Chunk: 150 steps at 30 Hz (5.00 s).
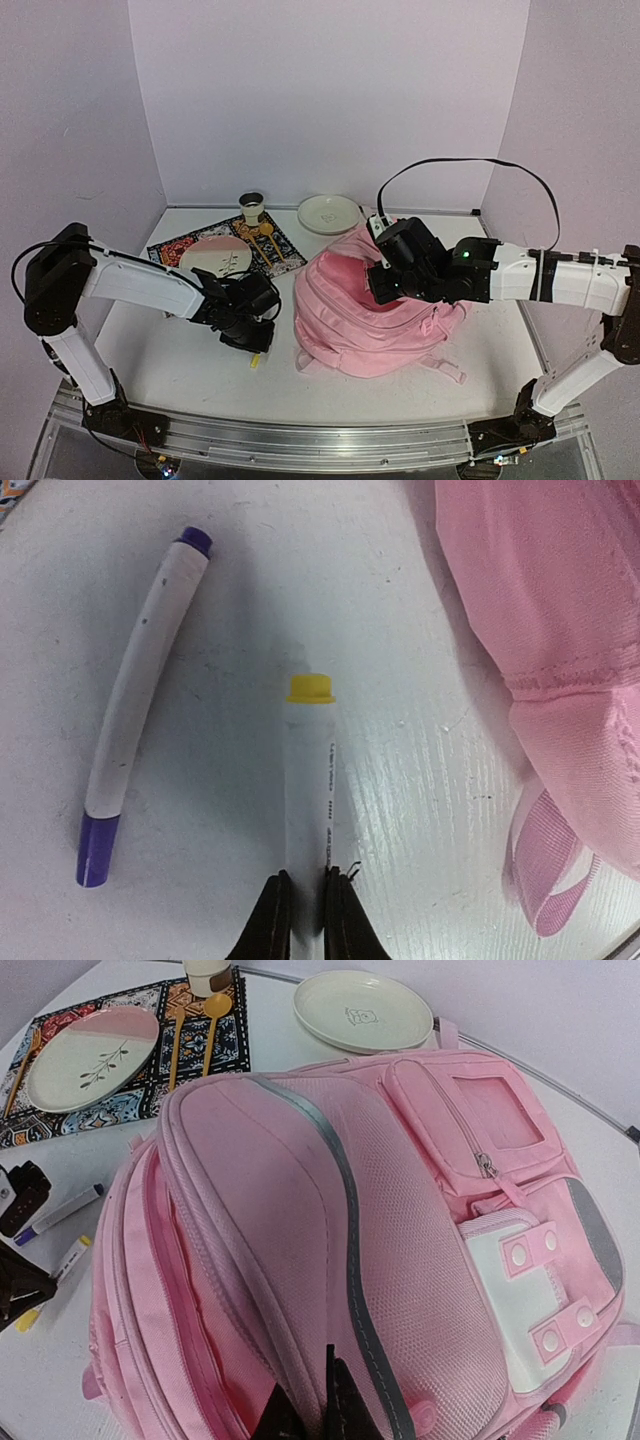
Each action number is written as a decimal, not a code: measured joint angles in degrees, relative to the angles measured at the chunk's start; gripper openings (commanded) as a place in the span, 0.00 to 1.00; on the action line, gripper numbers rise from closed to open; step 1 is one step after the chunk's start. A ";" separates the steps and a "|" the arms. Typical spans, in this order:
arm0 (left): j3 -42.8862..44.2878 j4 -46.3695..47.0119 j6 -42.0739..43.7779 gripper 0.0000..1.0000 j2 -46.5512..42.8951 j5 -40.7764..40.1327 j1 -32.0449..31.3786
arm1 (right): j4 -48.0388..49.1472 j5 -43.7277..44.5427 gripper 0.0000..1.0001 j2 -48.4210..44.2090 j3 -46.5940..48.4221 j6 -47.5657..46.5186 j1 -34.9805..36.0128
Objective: Pack the student bag
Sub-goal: Pick up the pen at the center of the board, then place the pen in the upper front pocket of the bag, then pick up the pen at the center of the board.
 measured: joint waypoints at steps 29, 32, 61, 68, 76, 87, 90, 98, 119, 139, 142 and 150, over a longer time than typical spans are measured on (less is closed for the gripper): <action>1.29 34.92 -18.01 0.00 -5.94 26.34 8.48 | 0.81 -3.35 0.00 -0.63 -0.04 0.87 0.00; 3.33 36.17 -19.57 0.00 -3.94 27.23 8.17 | 0.89 -3.67 0.00 -0.63 -0.04 0.85 0.00; 14.70 40.20 -27.90 0.06 9.12 26.88 5.76 | 1.79 -6.12 0.00 -1.31 -0.07 1.17 -0.01; 15.50 43.17 -30.93 0.22 12.58 25.94 5.25 | 2.19 -6.02 0.00 -1.31 -0.25 1.62 -0.02; 14.68 44.64 -29.36 0.52 12.16 23.26 4.77 | 3.11 -5.09 0.00 -2.00 -1.08 1.86 -0.02; 6.25 45.52 -20.44 0.63 1.68 20.64 4.53 | 3.54 -4.76 0.00 -3.15 -1.95 1.84 0.22; 4.91 43.20 -17.08 0.66 -2.04 19.76 4.57 | 3.60 -4.41 0.00 -3.28 -2.08 1.83 0.29; 4.85 27.67 -5.33 0.75 -8.04 13.40 5.00 | 3.63 -3.37 0.00 -3.30 -2.14 1.60 0.41; -0.47 -0.04 9.11 0.73 -10.29 2.65 14.92 | 3.76 -2.95 0.00 -4.75 -3.25 1.14 0.48; 6.68 -4.23 17.41 0.42 6.07 8.19 15.83 | 3.74 -3.06 0.00 -4.85 -3.30 0.98 0.48; 7.49 -4.99 17.72 0.35 6.66 8.49 15.99 | 3.74 -3.04 0.00 -4.85 -3.30 0.98 0.48; 6.76 -5.02 17.48 0.17 6.34 8.47 16.65 | 3.74 -3.04 0.00 -4.85 -3.30 0.98 0.48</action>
